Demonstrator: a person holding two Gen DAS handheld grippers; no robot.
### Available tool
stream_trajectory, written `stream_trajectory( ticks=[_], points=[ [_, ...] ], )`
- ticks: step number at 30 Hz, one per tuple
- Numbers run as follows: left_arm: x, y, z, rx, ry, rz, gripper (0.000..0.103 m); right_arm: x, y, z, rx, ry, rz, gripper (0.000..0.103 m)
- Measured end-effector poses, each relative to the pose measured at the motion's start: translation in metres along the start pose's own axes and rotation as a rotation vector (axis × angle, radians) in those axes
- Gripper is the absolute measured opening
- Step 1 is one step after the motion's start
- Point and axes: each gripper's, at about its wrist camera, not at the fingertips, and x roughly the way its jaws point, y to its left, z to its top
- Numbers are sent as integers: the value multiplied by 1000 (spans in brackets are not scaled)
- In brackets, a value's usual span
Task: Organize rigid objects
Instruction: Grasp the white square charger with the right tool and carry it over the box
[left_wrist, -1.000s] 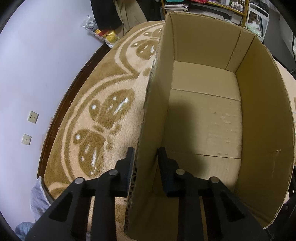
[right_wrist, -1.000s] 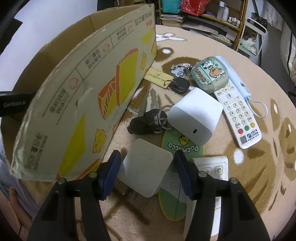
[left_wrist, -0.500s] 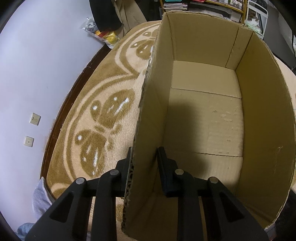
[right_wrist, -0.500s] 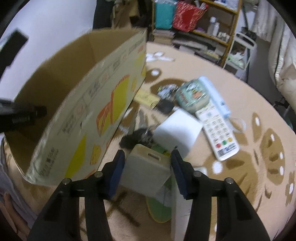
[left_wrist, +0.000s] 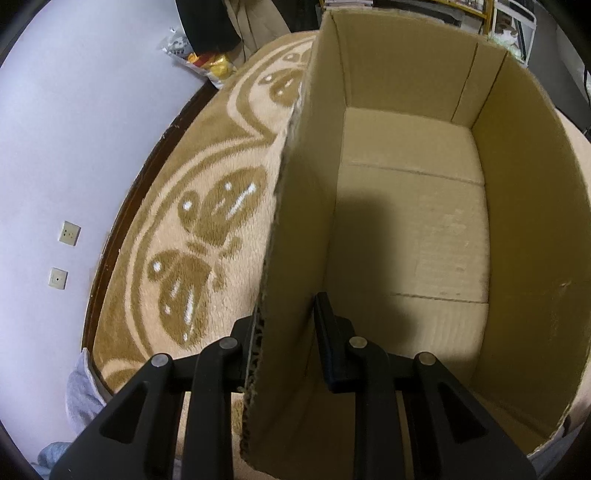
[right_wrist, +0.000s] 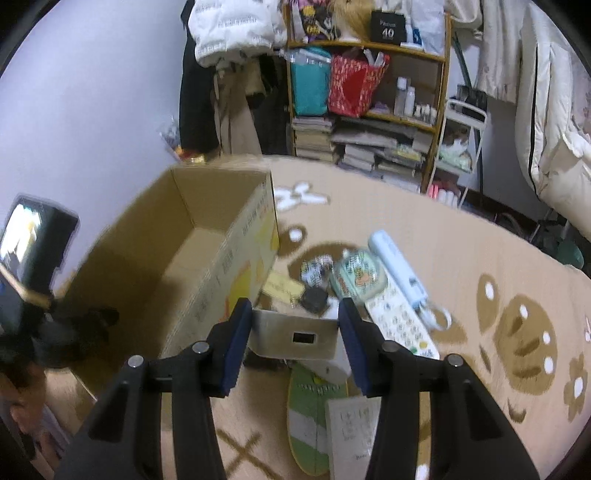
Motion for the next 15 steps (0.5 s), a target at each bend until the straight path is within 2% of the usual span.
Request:
stream_trajectory(
  ticks=[9,15],
  points=[
    [-1,-3,-2,9,0,3,20,-15,7,35,60,-142,58,51],
    [-2,-3,-1,9,0,4,20,-27,25,43,36,-208,161,51]
  ],
)
